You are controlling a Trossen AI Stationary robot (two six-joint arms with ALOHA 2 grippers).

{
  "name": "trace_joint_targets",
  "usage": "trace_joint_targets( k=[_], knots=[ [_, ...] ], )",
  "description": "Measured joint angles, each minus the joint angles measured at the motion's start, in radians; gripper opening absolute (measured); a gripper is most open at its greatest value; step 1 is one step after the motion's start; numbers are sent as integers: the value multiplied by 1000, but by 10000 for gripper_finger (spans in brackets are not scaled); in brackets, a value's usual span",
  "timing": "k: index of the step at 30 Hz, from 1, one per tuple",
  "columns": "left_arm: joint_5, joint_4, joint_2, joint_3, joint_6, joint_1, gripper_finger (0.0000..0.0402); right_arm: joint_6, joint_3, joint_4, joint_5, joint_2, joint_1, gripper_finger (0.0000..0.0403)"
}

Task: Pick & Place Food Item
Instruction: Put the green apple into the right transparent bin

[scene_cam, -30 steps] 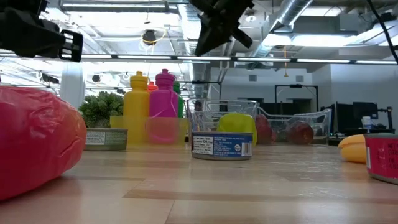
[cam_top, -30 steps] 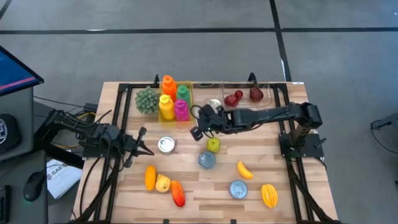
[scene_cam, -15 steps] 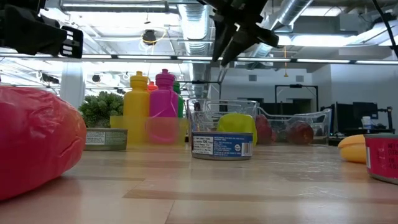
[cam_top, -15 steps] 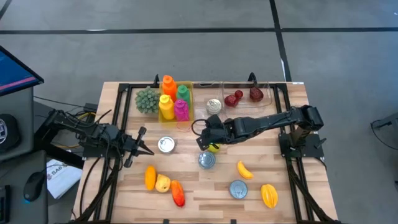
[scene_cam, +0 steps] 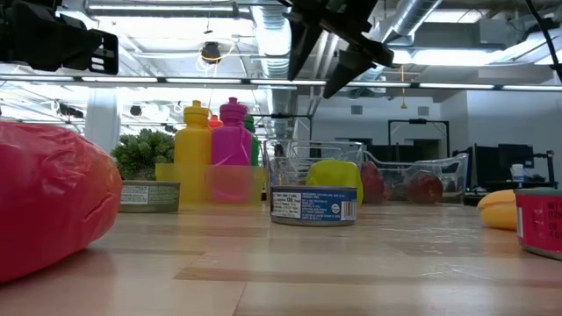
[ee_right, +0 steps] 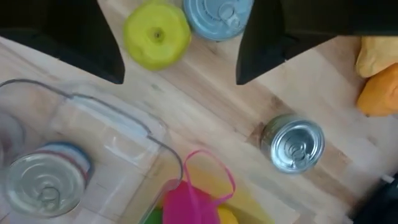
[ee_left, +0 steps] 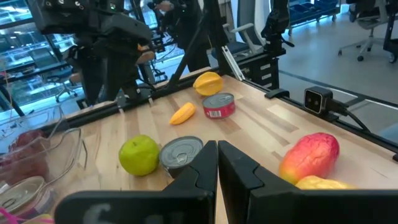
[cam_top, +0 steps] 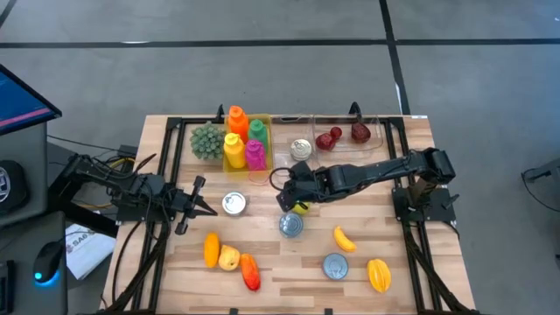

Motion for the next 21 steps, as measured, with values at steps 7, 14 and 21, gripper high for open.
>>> trace_joint_targets(
  k=[7, 14, 21],
  knots=[
    [0, 0, 0, 0, 0, 0, 2, 0, 0, -24, -12, 0, -2, 342],
    [-1, -1, 0, 0, 0, 0, 2, 87, -11, -87, -13, 0, -1, 348],
    [-1, -1, 0, 0, -1, 0, 2, 233, -89, -50, -13, 0, 6, 346]
  ],
)
